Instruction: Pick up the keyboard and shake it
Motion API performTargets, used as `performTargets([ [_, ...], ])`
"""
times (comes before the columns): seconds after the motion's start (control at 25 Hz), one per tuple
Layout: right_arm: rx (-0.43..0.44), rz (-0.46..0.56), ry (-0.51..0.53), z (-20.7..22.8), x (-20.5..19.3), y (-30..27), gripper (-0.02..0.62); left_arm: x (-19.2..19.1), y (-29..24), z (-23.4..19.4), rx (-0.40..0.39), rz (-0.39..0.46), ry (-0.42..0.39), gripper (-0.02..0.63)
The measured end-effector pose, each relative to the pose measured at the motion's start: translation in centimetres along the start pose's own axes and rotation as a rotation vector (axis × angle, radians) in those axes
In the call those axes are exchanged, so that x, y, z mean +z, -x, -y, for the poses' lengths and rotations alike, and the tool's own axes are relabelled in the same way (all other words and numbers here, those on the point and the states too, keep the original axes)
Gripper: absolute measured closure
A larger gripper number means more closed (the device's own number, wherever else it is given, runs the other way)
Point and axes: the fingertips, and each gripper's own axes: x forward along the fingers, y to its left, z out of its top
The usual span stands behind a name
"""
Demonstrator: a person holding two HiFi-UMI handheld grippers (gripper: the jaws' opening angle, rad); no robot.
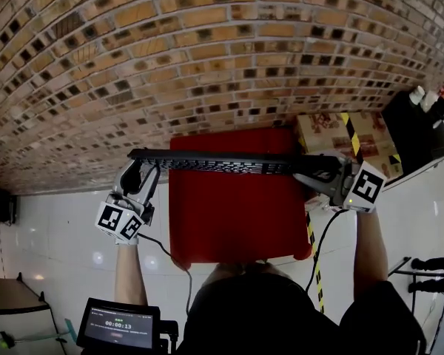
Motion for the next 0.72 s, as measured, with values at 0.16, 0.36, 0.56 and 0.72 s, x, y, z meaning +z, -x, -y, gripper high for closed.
performTargets([
  [0.16,-0.02,0.031,0.071,0.6,2.8,0.4,0.532,3.2,-0.3,-0.2,0.025,0.062,-0.046,0.39],
  [0.36,-0.04,0.056,0.128,1.0,4.8,0.5,0.532,5.9,-0.6,-0.5,0.067,0.123,-0.082,0.38],
  [0.56,-0.068,0.092,0.191,1.0,6.6,0.5,0.532,7.1,-0.6,-0.6,0.09,0.145,-0.1,0.38],
  [0.72,-0.111,0.11,0.25,1.3,8.1,0.7,0.531,9.0,-0.6,-0.7,0.114,0.196,-0.139,0.379],
])
